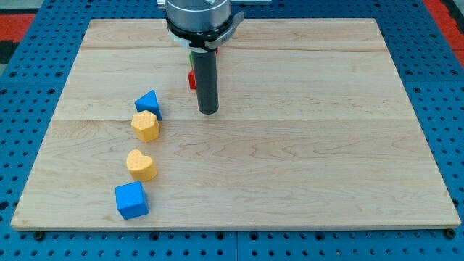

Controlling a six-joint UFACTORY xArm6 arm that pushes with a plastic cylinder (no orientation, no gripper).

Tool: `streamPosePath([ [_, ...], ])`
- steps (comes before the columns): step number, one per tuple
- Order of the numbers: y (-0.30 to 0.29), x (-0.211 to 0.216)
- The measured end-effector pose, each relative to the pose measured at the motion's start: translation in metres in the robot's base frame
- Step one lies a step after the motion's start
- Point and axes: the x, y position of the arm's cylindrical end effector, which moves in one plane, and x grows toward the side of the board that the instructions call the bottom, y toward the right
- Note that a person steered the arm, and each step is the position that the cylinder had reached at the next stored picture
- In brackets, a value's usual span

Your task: Move your arm parallel to the right of the red star

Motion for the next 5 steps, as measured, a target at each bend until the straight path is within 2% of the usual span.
streamPosePath([
  [2, 0.013, -0.005],
  [3, 0.049, -0.020],
  [5, 0.092, -0.117],
])
